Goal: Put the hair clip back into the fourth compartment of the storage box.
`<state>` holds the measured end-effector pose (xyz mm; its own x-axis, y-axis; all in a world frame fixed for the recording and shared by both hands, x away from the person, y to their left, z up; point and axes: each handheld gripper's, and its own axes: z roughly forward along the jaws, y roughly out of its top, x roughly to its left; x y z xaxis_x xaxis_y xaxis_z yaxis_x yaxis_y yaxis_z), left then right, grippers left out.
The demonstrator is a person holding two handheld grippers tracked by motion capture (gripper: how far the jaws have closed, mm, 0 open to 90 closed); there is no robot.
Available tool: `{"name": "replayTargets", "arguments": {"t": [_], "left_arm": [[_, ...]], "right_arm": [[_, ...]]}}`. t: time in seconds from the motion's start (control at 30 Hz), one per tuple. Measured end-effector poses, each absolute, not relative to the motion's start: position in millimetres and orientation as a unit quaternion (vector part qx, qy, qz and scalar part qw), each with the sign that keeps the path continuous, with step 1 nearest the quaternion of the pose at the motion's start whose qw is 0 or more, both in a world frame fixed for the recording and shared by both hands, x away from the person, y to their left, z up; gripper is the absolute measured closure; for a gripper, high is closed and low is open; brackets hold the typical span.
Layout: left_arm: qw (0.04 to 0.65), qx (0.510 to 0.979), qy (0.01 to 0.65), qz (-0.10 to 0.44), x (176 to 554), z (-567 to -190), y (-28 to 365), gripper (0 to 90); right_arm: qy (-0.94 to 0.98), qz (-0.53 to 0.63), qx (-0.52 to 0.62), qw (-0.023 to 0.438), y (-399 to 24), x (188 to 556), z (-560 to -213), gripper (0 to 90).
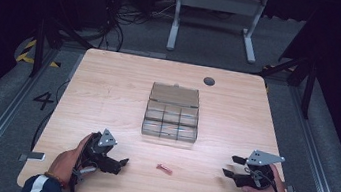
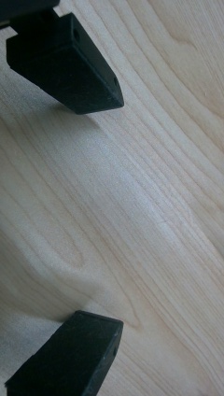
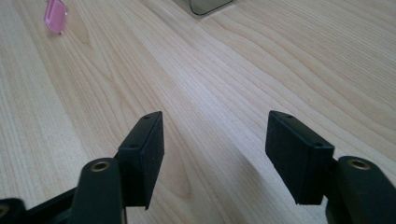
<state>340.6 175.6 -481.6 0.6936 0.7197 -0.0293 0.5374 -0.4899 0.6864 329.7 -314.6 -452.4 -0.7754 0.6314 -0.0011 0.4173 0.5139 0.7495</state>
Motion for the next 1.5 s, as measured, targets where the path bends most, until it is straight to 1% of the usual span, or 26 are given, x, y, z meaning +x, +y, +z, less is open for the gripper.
{"name": "replayTargets", "arguments": {"t": [0.07,0.13,0.23,0.57,0.77,0.93,1.03,1.27,1.4,1.5], "left_arm": [[0.345,0.853,0.368,0.132,341,-482,176,0.1],[0.345,0.853,0.368,0.132,341,-482,176,0.1],[0.345,0.853,0.368,0.132,341,-482,176,0.1],[0.345,0.853,0.368,0.132,341,-482,176,0.1],[0.345,0.853,0.368,0.132,341,-482,176,0.1],[0.345,0.853,0.368,0.132,341,-482,176,0.1],[0.345,0.853,0.368,0.132,341,-482,176,0.1],[0.345,0.853,0.368,0.132,341,-482,176,0.1],[0.345,0.853,0.368,0.132,341,-482,176,0.1],[0.345,0.853,0.368,0.132,341,-482,176,0.1]], "right_arm": [[0.861,0.385,0.303,0.139,-313,329,-452,38.8],[0.865,0.382,0.295,0.137,-309,328,-451,41.4],[0.866,0.382,0.291,0.138,-306,328,-450,42.6],[0.876,0.385,0.261,0.131,-282,327,-444,54.8],[0.883,0.389,0.233,0.124,-259,328,-438,60.3],[0.892,0.384,0.207,0.119,-234,330,-437,61.0],[0.896,0.385,0.192,0.11,-219,331,-436,63.4],[0.908,0.376,0.154,0.098,-181,335,-438,66.8],[0.912,0.373,0.144,0.093,-163,338,-440,71.3],[0.916,0.368,0.134,0.083,-151,340,-446,71.2]]}}
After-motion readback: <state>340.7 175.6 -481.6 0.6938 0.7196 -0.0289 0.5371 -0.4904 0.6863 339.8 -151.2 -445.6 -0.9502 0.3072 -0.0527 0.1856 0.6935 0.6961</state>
